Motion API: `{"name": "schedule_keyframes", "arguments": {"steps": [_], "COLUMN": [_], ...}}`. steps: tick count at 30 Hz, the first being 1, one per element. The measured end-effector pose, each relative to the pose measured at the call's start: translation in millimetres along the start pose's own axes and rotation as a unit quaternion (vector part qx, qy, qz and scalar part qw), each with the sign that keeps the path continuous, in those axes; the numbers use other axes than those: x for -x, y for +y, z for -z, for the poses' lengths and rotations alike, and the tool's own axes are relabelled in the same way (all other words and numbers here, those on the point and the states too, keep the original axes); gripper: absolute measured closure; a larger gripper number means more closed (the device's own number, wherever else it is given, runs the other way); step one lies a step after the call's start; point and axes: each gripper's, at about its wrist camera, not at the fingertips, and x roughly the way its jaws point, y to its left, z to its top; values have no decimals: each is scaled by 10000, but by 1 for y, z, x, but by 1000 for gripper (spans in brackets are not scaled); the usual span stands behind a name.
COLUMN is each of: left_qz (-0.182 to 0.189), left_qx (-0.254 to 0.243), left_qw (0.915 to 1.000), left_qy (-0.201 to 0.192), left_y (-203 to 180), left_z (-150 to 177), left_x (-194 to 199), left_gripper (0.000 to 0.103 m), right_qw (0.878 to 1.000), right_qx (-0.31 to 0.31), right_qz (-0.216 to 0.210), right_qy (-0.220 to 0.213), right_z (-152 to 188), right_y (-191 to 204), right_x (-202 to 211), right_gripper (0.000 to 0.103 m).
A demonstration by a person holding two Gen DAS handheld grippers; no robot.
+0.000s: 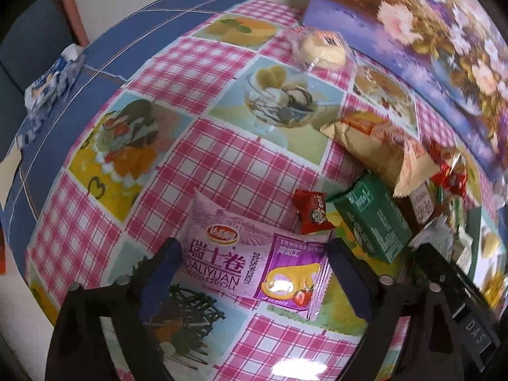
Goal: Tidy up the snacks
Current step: 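Grasp the pink roll pack with the left tool while the right tool grasps the green-white bag, then carry the pink roll pack and green-white bag into the tray and release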
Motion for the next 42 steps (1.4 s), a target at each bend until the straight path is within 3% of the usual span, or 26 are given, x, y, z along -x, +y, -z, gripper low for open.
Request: {"name": "schedule_keyframes", "arguments": {"steps": [7, 15, 18, 23, 34, 42], "left_qz": [-178, -281, -309, -237, -80, -71], "left_qx": [-223, -288, -328, -319, -265, -306], "left_qw": [9995, 9990, 9988, 9992, 9996, 9983], "left_qy": [154, 189, 173, 73, -6, -487], "left_y": [-5, -9, -10, -11, -12, -13], "left_z": [2, 3, 3, 2, 2, 0], "left_x": [-8, -11, -9, -1, 8, 40], "left_gripper": [6, 9, 12, 25, 28, 28], "right_qw": [9995, 9993, 9993, 9993, 9992, 9980], "right_qx": [177, 148, 52, -69, -130, -316], "right_qz": [252, 351, 374, 360, 239, 261], "right_qy": [70, 56, 41, -39, -289, -486], "right_z": [3, 4, 3, 2, -3, -6], "right_y": [4, 2, -1, -5, -5, -14], "right_x": [-4, 0, 2, 9, 30, 52], "right_gripper": [25, 33, 35, 35, 35, 35]}}
